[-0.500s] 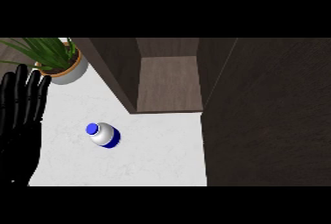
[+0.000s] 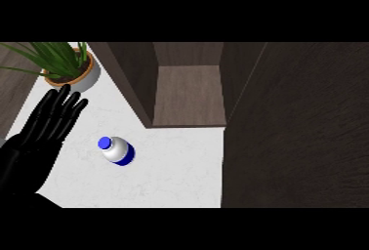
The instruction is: Pick up the bottled water, place it into the cabinet and close the cabinet
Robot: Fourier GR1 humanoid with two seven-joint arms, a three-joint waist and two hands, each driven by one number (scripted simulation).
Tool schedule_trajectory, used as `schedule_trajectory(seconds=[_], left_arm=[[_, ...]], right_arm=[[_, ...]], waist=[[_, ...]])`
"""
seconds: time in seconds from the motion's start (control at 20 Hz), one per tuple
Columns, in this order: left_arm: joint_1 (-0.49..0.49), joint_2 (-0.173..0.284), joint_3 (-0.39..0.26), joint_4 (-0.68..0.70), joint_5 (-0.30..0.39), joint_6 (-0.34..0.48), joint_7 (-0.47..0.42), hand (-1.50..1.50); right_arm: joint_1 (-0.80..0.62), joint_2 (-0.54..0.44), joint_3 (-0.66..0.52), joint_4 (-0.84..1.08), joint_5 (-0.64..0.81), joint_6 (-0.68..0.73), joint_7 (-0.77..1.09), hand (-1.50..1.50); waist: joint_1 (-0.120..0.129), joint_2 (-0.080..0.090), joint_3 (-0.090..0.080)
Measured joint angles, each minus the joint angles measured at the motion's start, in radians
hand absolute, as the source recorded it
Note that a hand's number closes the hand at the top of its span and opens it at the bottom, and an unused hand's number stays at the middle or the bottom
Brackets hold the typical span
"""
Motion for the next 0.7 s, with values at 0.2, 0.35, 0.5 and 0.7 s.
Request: schedule_trajectory(seconds=[0.2, 0.35, 0.5, 0.7], left_arm=[[0.048, 0.036, 0.020, -0.012, 0.098, -0.059, 0.066, -1.50], [0.097, 0.055, 0.039, -0.059, 0.153, -0.087, 0.108, -1.50], [0.125, 0.067, 0.062, -0.096, 0.190, -0.092, 0.151, -1.50], [0.179, 0.062, 0.072, -0.129, 0.176, -0.103, 0.166, -1.50]], right_arm=[[0.107, -0.004, 0.033, -0.119, -0.041, 0.010, 0.093, -1.50], [0.184, 0.001, 0.056, -0.184, -0.046, 0.021, 0.111, -1.50], [0.243, -0.003, 0.052, -0.207, -0.055, 0.045, 0.108, -1.50], [0.314, 0.001, 0.067, -0.214, -0.052, 0.074, 0.077, -1.50]], waist=[[0.006, -0.003, 0.000], [0.010, -0.003, 0.000], [0.010, -0.004, 0.000], [0.011, -0.004, 0.000]])
